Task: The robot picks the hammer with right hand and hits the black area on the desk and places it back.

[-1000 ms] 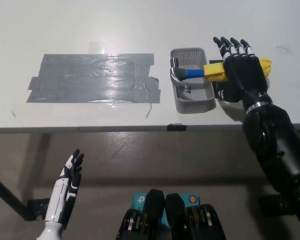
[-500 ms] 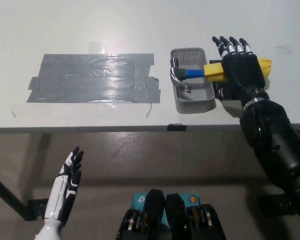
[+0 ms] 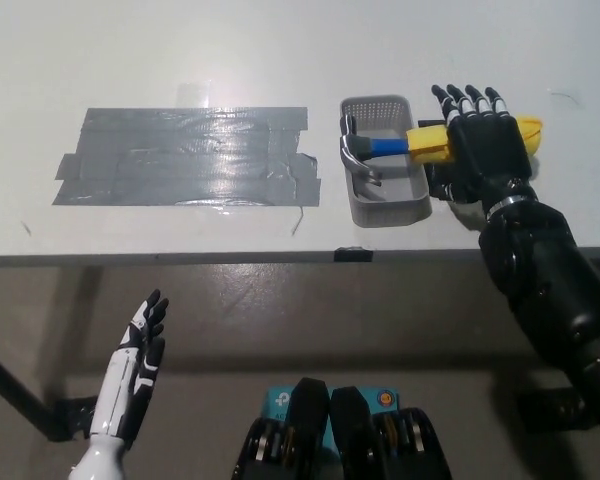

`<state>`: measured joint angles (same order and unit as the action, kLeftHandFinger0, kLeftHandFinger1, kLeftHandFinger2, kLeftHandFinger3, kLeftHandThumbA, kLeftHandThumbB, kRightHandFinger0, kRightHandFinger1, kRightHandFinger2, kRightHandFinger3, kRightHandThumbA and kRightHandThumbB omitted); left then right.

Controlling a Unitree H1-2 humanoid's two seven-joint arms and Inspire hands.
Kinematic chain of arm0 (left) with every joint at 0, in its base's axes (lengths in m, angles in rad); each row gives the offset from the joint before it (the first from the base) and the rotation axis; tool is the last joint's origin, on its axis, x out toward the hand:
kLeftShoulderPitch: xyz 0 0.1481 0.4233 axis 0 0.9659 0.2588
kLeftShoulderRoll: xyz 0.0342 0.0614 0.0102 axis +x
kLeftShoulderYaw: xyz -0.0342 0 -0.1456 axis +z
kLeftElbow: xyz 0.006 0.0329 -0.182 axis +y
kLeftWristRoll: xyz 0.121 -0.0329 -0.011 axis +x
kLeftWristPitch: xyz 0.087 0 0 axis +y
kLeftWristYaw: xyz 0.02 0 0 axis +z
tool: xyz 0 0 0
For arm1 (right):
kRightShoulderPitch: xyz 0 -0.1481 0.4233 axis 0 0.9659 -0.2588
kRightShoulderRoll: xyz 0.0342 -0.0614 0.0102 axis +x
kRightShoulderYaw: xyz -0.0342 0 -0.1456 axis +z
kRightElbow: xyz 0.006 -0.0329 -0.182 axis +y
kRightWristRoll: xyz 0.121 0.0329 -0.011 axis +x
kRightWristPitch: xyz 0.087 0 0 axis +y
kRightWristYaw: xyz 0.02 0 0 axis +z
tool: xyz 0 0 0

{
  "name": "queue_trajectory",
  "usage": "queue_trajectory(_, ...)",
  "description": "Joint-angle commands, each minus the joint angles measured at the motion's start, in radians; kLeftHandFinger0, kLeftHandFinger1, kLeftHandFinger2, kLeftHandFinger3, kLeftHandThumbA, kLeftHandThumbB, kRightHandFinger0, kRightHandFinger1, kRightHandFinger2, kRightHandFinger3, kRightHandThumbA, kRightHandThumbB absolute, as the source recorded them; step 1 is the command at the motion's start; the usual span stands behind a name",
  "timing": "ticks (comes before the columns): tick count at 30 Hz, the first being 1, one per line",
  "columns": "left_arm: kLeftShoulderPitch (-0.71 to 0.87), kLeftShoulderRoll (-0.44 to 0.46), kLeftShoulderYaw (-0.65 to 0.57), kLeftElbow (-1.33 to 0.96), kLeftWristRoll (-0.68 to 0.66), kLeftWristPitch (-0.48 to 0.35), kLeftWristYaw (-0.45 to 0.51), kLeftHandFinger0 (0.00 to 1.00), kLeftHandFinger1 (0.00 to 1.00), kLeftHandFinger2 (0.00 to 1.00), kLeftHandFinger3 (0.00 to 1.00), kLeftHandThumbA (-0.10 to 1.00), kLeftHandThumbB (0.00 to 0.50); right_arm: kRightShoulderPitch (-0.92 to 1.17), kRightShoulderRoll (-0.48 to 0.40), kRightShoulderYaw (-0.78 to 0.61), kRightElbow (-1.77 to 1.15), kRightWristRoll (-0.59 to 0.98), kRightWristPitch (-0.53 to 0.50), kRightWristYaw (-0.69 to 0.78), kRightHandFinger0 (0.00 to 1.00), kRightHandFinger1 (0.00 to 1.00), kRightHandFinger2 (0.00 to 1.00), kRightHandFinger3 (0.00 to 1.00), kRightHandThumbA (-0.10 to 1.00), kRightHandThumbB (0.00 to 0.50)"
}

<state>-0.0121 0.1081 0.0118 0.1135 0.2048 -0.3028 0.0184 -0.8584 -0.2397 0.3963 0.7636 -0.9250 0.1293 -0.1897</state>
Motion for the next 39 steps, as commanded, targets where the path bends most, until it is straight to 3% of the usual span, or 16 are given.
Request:
queue_trajectory(1, -0.016, 0.009, -0.002, -0.023, 0.01, -0.034, 0.017, 1.0, 1.0, 1.0, 1.0, 1.0, 0.078, -0.075, -0.01, 0.008, 0.014, 0.0, 0.011, -0.054, 1.0, 1.0, 1.0, 1.0, 0.96, 0.38)
queue_trajectory(13, -0.017, 0.013, -0.003, -0.026, 0.015, -0.03, 0.012, 0.97, 1.0, 1.0, 1.0, 1.0, 0.07, -0.082, -0.022, 0.03, 0.046, -0.007, -0.005, -0.105, 1.0, 1.0, 1.0, 1.0, 0.92, 0.386)
queue_trajectory(15, -0.017, 0.014, -0.004, -0.025, 0.02, -0.038, 0.016, 0.95, 0.98, 0.99, 1.0, 1.0, 0.054, -0.087, -0.021, 0.032, 0.072, -0.005, -0.026, -0.152, 1.0, 1.0, 1.0, 1.0, 0.75, 0.391)
queue_trajectory(16, -0.02, 0.011, -0.005, -0.024, 0.017, -0.039, 0.015, 0.94, 0.97, 0.97, 1.0, 1.0, 0.051, -0.095, -0.024, 0.042, 0.094, -0.015, -0.026, -0.172, 1.0, 1.0, 1.0, 1.0, 0.63, 0.334)
queue_trajectory(17, -0.021, 0.01, -0.005, -0.023, 0.014, -0.04, 0.014, 0.94, 0.97, 0.97, 1.0, 1.0, 0.052, -0.103, -0.026, 0.054, 0.109, -0.027, -0.018, -0.174, 1.0, 1.0, 1.0, 1.0, 0.59, 0.333)
queue_trajectory(18, -0.021, 0.011, -0.009, -0.021, 0.013, -0.044, 0.01, 0.94, 0.96, 0.96, 1.0, 1.0, 0.047, -0.106, -0.03, 0.066, 0.129, -0.034, -0.027, -0.205, 0.95, 0.79, 0.77, 0.86, 0.36, 0.282)
queue_trajectory(19, -0.022, 0.013, -0.01, -0.019, 0.019, -0.048, 0.011, 0.93, 0.95, 0.94, 1.0, 1.0, 0.04, -0.112, -0.028, 0.074, 0.163, -0.036, -0.047, -0.277, 0.54, 0.47, 0.53, 0.59, 0.08, 0.245)
queue_trajectory(20, -0.023, 0.015, -0.011, -0.02, 0.023, -0.05, 0.012, 0.92, 0.94, 0.92, 1.0, 1.0, 0.033, -0.113, -0.021, 0.074, 0.196, -0.036, -0.071, -0.376, 0.13, 0.16, 0.29, 0.35, -0.09, 0.256)
queue_trajectory(21, -0.024, 0.018, -0.012, -0.019, 0.026, -0.056, 0.011, 0.9, 0.91, 0.89, 1.0, 1.0, 0.012, -0.113, -0.022, 0.087, 0.227, -0.047, -0.1, -0.469, 0.01, 0.02, 0.22, 0.26, -0.1, 0.252)
queue_trajectory(23, -0.027, 0.02, -0.013, -0.021, 0.024, -0.05, 0.007, 0.89, 0.89, 0.86, 1.0, 1.0, 0.005, -0.112, -0.025, 0.095, 0.247, -0.044, -0.114, -0.495, 0.0, 0.16, 0.6, 0.44, -0.1, 0.23)
queue_trajectory(24, -0.027, 0.02, -0.013, -0.023, 0.021, -0.046, 0.003, 0.89, 0.88, 0.84, 1.0, 1.0, 0.007, -0.111, -0.028, 0.098, 0.257, -0.041, -0.131, -0.518, 0.0, 0.28, 0.76, 0.62, -0.1, 0.217)
queue_trajectory(25, -0.03, 0.022, -0.015, -0.023, 0.02, -0.044, -0.001, 0.89, 0.87, 0.84, 1.0, 1.0, 0.001, -0.109, -0.034, 0.099, 0.257, -0.037, -0.146, -0.527, 0.0, 0.38, 0.84, 0.77, -0.1, 0.2)
queue_trajectory(27, -0.036, 0.026, -0.017, -0.023, 0.021, -0.047, -0.004, 0.88, 0.84, 0.81, 1.0, 1.0, 0.001, -0.114, -0.042, 0.103, 0.272, -0.031, -0.175, -0.558, 0.0, 0.47, 0.89, 0.89, -0.1, 0.185)
queue_trajectory(34, -0.039, 0.032, -0.021, -0.025, 0.019, -0.053, -0.01, 0.84, 0.77, 0.75, 1.0, 1.0, 0.0, -0.108, -0.068, 0.088, 0.242, 0.012, -0.256, -0.543, 0.0, 0.47, 0.86, 0.92, -0.1, 0.164)
queue_trajectory(37, -0.044, 0.035, -0.025, -0.03, 0.015, -0.049, -0.012, 0.82, 0.75, 0.73, 1.0, 1.0, 0.006, -0.088, -0.072, -0.012, 0.12, 0.177, -0.309, -0.305, 0.0, 0.51, 0.85, 1.0, -0.1, 0.099)
queue_trajectory(39, -0.05, 0.036, -0.029, -0.027, 0.014, -0.048, -0.013, 0.82, 0.75, 0.73, 1.0, 1.0, 0.006, -0.083, -0.081, -0.051, 0.041, 0.24, -0.275, -0.159, 0.02, 0.54, 0.87, 1.0, -0.1, 0.078)
